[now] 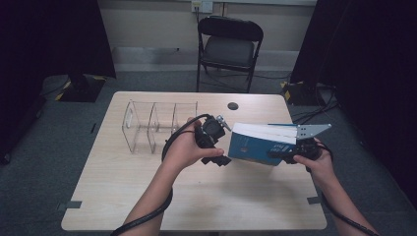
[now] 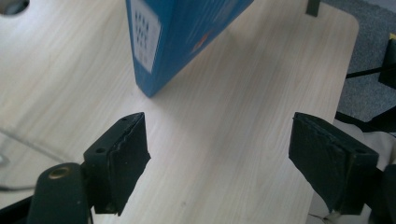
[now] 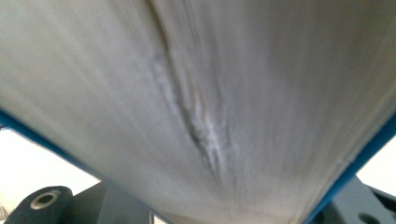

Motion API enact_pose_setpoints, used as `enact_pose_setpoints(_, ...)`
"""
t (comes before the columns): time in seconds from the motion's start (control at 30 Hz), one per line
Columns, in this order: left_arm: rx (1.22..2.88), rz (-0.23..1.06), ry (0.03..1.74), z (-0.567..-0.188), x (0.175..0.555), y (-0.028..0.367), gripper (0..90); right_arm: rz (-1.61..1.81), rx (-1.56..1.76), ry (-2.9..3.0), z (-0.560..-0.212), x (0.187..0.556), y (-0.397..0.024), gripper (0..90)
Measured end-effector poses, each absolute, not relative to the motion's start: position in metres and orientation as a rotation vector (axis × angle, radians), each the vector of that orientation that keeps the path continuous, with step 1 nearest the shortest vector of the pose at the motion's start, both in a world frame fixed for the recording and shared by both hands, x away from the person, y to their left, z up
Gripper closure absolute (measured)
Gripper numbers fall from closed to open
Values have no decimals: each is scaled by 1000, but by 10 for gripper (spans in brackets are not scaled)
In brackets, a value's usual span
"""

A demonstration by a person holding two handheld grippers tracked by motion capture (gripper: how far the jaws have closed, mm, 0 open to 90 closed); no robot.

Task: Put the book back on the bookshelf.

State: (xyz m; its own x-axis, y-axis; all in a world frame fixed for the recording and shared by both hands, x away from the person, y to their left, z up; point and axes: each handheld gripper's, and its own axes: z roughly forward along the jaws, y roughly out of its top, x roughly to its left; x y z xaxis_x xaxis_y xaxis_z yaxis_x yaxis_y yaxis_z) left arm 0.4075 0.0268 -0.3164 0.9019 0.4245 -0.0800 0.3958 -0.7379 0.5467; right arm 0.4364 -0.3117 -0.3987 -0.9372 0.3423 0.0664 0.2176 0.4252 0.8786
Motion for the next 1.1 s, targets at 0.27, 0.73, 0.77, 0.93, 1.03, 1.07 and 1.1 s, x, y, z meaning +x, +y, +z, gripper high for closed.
enact_pose_setpoints(0.27,2486,44,619,-335,404,38,200,1540,524,2547,-397,440,-313,539)
enact_pose_setpoints(0.73,2509,36,661,-357,396,52,210,1482,536,2564,-387,445,-314,538)
enact_pose_setpoints(0.77,2514,32,667,-358,395,53,210,1459,544,2571,-382,445,-315,537)
enact_pose_setpoints(0.93,2519,25,669,-365,393,55,211,1463,546,2552,-370,445,-319,527)
enact_pose_setpoints(1.03,2522,19,674,-369,393,56,213,1419,557,2570,-365,446,-318,528)
enact_pose_setpoints(1.07,2519,19,682,-370,392,56,213,1403,548,2581,-362,446,-317,532)
enact_pose_setpoints(1.1,2528,20,684,-372,391,56,214,1363,546,2610,-358,447,-316,532)
